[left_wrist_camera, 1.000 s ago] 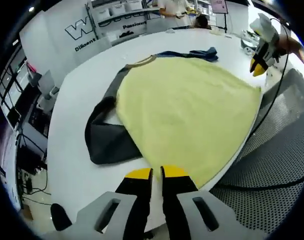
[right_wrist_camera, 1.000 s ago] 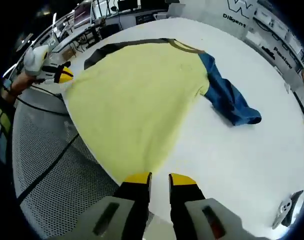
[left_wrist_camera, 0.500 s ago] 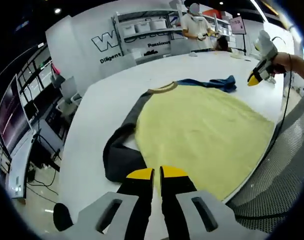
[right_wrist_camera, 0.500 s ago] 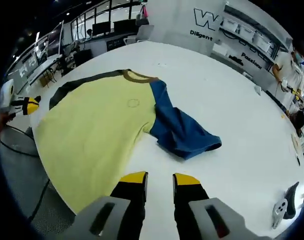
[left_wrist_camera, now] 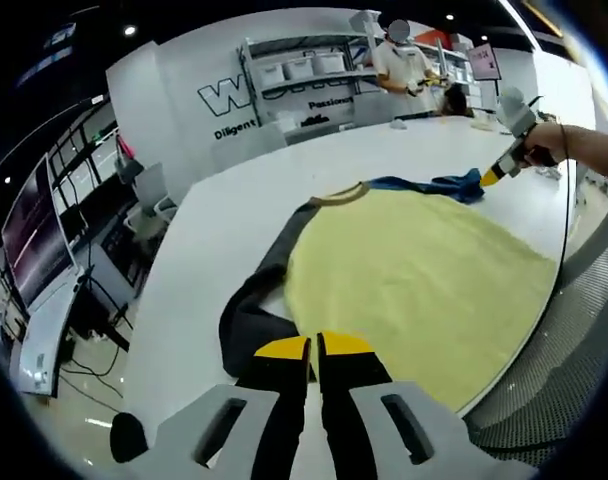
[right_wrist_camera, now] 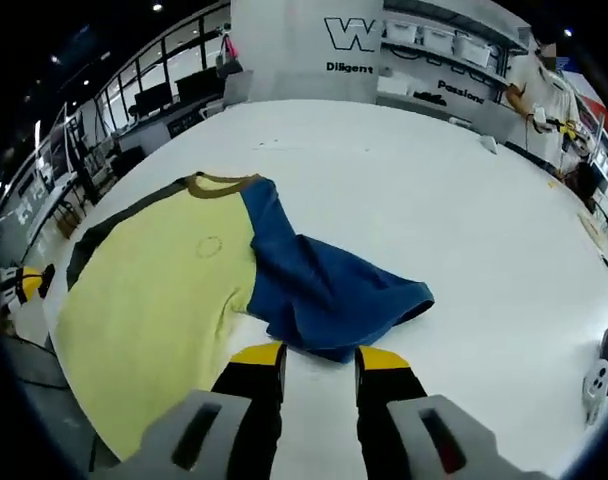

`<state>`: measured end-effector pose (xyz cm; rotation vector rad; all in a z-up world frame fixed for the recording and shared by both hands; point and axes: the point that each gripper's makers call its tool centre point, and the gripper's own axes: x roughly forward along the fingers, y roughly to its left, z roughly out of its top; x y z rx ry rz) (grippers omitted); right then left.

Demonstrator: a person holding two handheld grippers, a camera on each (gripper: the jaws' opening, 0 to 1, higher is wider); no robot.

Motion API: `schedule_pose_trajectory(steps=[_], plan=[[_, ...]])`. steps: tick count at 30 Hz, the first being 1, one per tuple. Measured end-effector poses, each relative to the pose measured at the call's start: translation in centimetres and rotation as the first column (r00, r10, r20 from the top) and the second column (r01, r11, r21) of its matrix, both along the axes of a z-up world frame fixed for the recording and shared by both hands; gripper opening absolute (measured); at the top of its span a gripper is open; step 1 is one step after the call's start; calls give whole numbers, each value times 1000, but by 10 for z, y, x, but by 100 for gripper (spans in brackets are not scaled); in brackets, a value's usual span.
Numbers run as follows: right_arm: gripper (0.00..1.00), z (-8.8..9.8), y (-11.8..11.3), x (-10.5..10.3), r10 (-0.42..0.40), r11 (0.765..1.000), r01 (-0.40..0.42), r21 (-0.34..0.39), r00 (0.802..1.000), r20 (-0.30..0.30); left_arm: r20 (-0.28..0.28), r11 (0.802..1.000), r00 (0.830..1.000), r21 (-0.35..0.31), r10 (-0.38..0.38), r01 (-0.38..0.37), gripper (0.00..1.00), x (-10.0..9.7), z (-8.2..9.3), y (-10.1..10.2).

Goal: Fold the garment on the visible template until the final outline fits inside the template.

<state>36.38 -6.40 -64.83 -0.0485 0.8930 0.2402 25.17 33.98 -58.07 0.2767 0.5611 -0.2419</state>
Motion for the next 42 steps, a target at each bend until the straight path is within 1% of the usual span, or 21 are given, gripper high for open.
schedule_pose_trajectory(steps=[4, 5, 7, 8, 9, 11, 12, 14, 16, 18, 20, 22, 24, 27, 30, 33, 34, 37, 38, 39, 42], plan=[[25, -1, 0, 6, -52, 997, 51, 50, 999, 5, 8, 1000, 1000, -4, -20, 20, 2, 6, 5, -12], [24, 0, -1, 8, -103, 992, 102, 77, 995, 8, 13, 999, 999, -7, -34, 34, 2, 8, 7, -17], [23, 1, -2, 11, -119, 990, 118, 80, 993, 13, 19, 999, 999, -16, -45, 45, 2, 9, 10, -23], [25, -6, -5, 9, -169, 981, 171, 87, 985, -31, 36, 998, 998, -24, -58, 59, 2, 11, 14, -30], [25, -8, -6, 9, -183, 979, 186, 84, 982, -44, 39, 998, 997, -26, -62, 63, 3, 12, 14, -32], [21, -10, -2, 18, -222, 962, 225, 155, 974, -34, 45, 996, 996, -40, -77, 79, 3, 14, 15, -40], [19, -11, -1, 19, -243, 953, 247, 178, 969, -43, 42, 995, 995, -47, -86, 88, 3, 15, 14, -43], [15, -13, -1, 20, -246, 951, 251, 180, 968, -51, 39, 995, 995, -52, -88, 90, 3, 16, 13, -46], [7, -13, 1, 21, -239, 951, 244, 190, 970, -48, 41, 993, 994, -64, -99, 101, 3, 17, 13, -50], [6, -12, 0, 20, -248, 945, 254, 205, 967, -54, 41, 991, 993, -67, -110, 112, 3, 17, 12, -52], [1, -6, -1, 17, -252, 941, 254, 221, 967, -40, 42, 990, 992, -66, -120, 122, 3, 18, 12, -53], [1, 0, -6, 14, -257, 940, 257, 224, 966, -31, 37, 989, 992, -72, -124, 126, 3, 20, 8, -52], [0, 5, -12, 13, -259, 940, 258, 224, 966, -23, 19, 989, 992, -74, -123, 124, 4, 21, 2, -50], [0, 20, -21, 8, -267, 937, 260, 234, 964, -1, -12, 989, 991, -73, -134, 132, 3, 21, -4, -49], [0, 36, -30, 8, -271, 935, 255, 246, 962, 34, -10, 989, 991, -61, -134, 134, 3, 20, -3, -48], [0, 53, -40, 11, -281, 933, 254, 255, 957, 76, -7, 989, 992, -67, -129, 128, 3, 22, -1, -46], [0, 61, -46, 11, -288, 932, 257, 257, 953, 92, -10, 990, 992, -68, -128, 127, 3, 22, -3, -45], [0, 74, -55, 10, -292, 932, 256, 258, 950, 112, -38, 989, 989, -60, -141, 138, 3, 23, -11, -46], [0, 75, -56, 10, -291, 932, 255, 256, 950, 115, -47, 988, 988, -58, -145, 143, 3, 23, -13, -47], [0, 79, -62, 10, -288, 936, 251, 245, 949, 126, -49, 987, 987, -54, -151, 148, 3, 24, -14, -48], [0, 85, -70, 11, -294, 934, 255, 250, 947, 132, -66, 984, 983, -58, -170, 167, 4, 25, -18, -51]])
